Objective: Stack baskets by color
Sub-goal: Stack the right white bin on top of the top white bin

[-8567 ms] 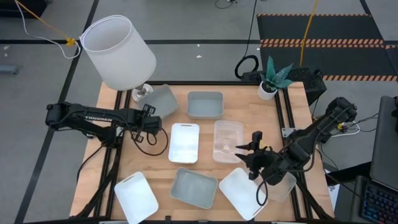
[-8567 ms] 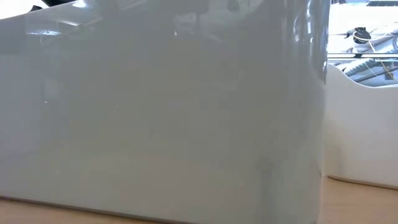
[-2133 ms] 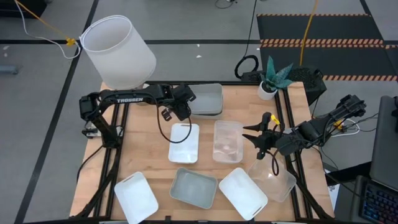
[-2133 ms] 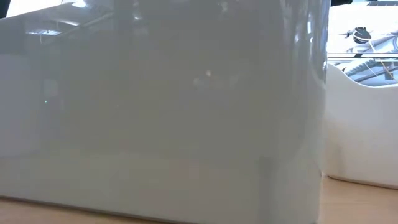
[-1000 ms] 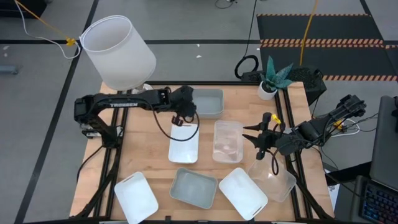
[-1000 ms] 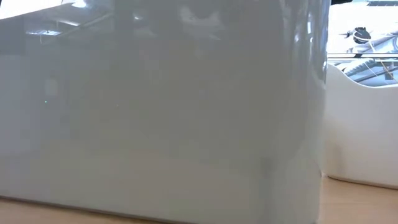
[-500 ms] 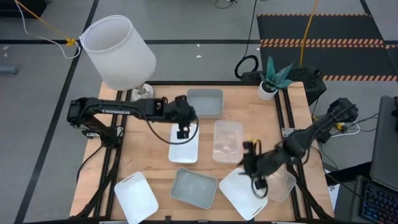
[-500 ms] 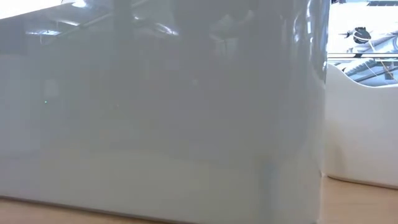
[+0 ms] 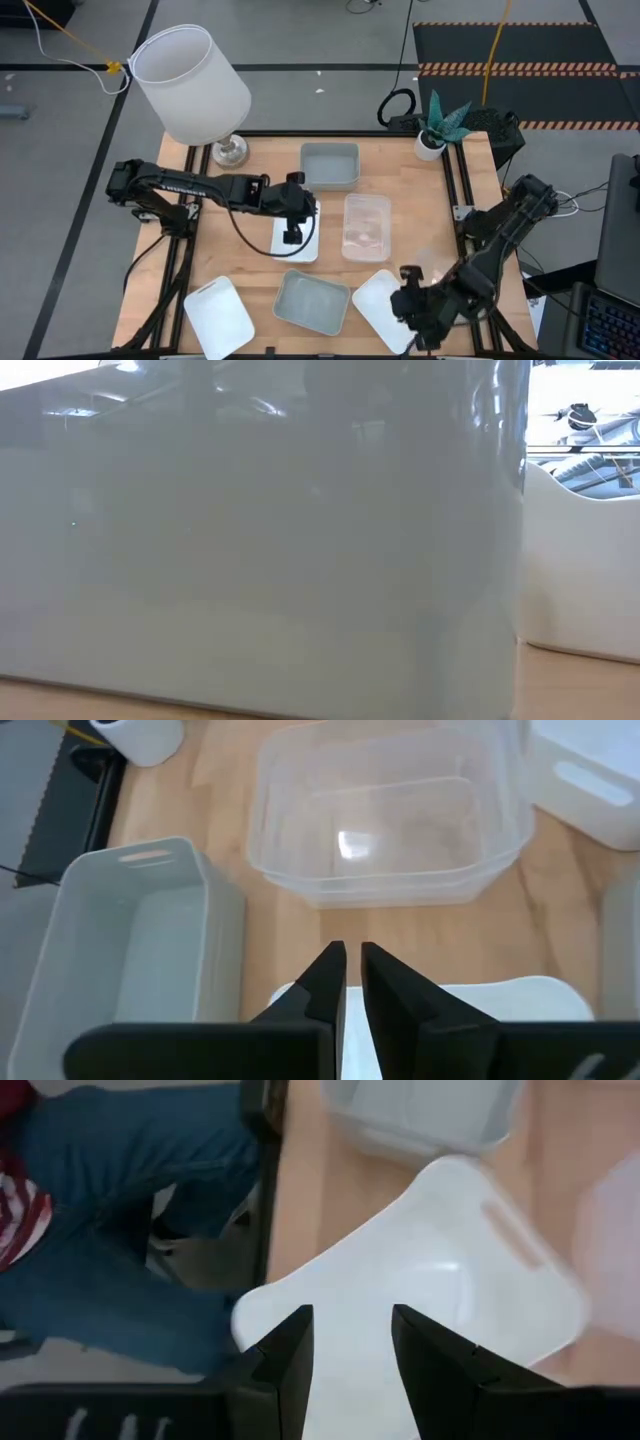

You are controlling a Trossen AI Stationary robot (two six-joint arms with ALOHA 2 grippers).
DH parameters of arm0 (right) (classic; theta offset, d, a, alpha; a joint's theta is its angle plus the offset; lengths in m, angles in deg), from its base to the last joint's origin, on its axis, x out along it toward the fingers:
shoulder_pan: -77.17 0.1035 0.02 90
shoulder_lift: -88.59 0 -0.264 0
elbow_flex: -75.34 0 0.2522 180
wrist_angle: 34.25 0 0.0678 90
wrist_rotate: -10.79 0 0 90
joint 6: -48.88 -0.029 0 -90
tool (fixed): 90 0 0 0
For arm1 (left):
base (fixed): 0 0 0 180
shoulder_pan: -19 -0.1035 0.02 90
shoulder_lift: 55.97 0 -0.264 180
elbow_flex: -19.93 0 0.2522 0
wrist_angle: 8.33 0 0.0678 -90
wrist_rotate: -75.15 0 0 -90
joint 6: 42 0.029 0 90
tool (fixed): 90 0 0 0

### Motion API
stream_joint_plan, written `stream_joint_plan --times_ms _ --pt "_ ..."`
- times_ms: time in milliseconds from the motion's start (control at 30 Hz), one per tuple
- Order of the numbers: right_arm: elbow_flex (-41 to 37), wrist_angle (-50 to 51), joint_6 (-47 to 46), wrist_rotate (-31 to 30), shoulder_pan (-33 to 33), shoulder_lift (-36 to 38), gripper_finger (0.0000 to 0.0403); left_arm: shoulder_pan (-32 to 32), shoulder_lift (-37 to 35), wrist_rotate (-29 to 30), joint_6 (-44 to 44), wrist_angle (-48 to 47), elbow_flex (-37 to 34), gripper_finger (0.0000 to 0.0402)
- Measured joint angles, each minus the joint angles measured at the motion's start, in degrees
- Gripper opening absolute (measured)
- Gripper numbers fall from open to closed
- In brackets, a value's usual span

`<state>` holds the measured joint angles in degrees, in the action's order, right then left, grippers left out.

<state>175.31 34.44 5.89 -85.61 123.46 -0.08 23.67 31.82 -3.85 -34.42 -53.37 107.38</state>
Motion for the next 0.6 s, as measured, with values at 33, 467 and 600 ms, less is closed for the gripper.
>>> stream_joint_plan --times_ms 33,467,600 --pt "0.4 0.3 -1.4 0.5 0.6 -0.7 0.0130 0.3 0.0 0.0 -0.3 0.1 0.0 0.0041" --pt "0.5 -1.8 -18.7 5.8 7.8 -9.0 0.0130 2.6 0.0 0.0 -1.3 1.5 0.0 0.0042" --pt "0.5 -3.1 -17.4 6.4 8.8 -10.7 0.0130 2.6 0.0 -0.2 -1.3 1.5 0.0 0.0042"
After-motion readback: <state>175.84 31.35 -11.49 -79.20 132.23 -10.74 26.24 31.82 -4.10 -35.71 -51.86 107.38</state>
